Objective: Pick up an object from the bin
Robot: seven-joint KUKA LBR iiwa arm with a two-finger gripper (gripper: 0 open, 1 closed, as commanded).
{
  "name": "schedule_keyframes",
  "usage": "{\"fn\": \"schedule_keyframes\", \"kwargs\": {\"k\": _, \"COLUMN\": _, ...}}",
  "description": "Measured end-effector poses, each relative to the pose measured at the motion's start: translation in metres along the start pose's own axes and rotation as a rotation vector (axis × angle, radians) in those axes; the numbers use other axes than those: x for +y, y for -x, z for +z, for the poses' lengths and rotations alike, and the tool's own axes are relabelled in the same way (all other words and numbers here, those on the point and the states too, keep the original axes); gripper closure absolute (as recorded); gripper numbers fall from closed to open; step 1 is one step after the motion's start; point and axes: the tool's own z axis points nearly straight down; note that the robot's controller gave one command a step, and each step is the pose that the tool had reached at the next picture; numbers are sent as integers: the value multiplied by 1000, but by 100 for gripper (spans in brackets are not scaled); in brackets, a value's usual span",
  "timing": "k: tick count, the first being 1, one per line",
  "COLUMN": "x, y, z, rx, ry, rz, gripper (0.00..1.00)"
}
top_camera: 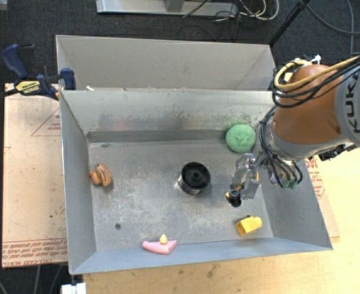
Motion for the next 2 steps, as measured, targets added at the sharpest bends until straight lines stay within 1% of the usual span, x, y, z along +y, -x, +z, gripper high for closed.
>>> {"fn": "schedule_keyframes", "kwargs": {"k": 1, "x": 1, "y": 30, "z": -28, "rx": -7, "ry": 1, "rz": 2, "gripper": 100}}
{"fn": "schedule_keyframes", "kwargs": {"k": 2, "x": 7, "y": 25, "z": -30, "rx": -6, "ry": 0, "rz": -1, "gripper": 100}}
